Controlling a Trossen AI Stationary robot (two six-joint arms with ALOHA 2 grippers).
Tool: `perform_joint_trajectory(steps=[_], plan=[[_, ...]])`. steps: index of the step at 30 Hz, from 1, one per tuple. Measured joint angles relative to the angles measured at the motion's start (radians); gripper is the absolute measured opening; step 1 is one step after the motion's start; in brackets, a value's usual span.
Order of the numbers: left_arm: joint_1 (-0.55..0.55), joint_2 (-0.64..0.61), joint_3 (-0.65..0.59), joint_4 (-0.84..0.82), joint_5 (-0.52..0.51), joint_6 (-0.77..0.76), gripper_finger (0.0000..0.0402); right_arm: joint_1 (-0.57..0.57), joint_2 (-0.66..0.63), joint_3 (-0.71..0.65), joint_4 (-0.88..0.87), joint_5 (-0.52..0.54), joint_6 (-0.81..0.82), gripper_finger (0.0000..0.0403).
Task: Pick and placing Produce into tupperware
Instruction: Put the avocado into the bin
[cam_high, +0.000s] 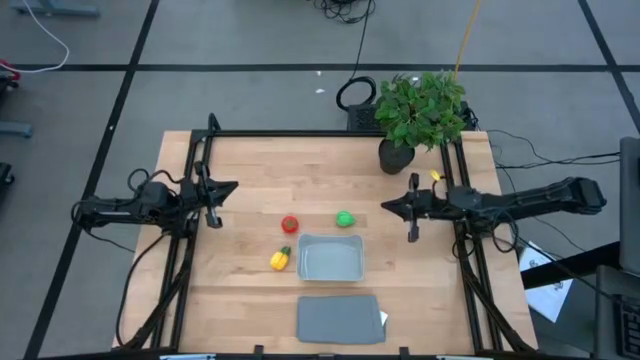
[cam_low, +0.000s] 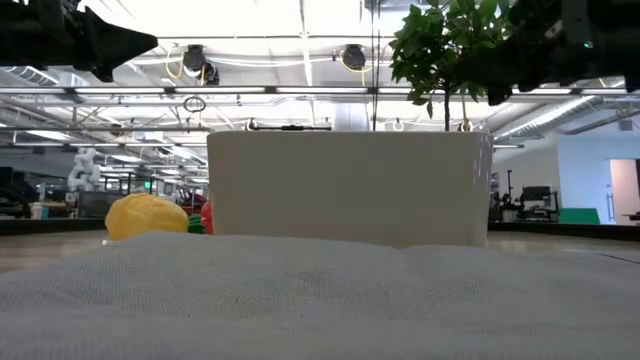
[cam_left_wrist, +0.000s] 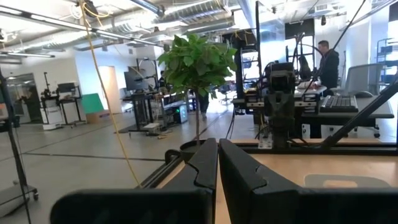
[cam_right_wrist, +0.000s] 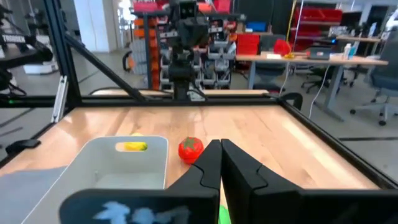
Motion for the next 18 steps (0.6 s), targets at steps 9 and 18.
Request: perform_joint_trajectory(steps=[9, 18], plan=[[0.000, 0.000, 0.000, 0.000, 0.000, 0.000, 0.0021, 0.000, 0.264, 0.222, -0.156, -0.008, -0.025, 0.0000], [0.000, 0.000, 0.000, 0.000, 0.000, 0.000, 0.0021, -0.008, 0.465, 0.499, -0.463, -0.088, -0.088, 0.0000]])
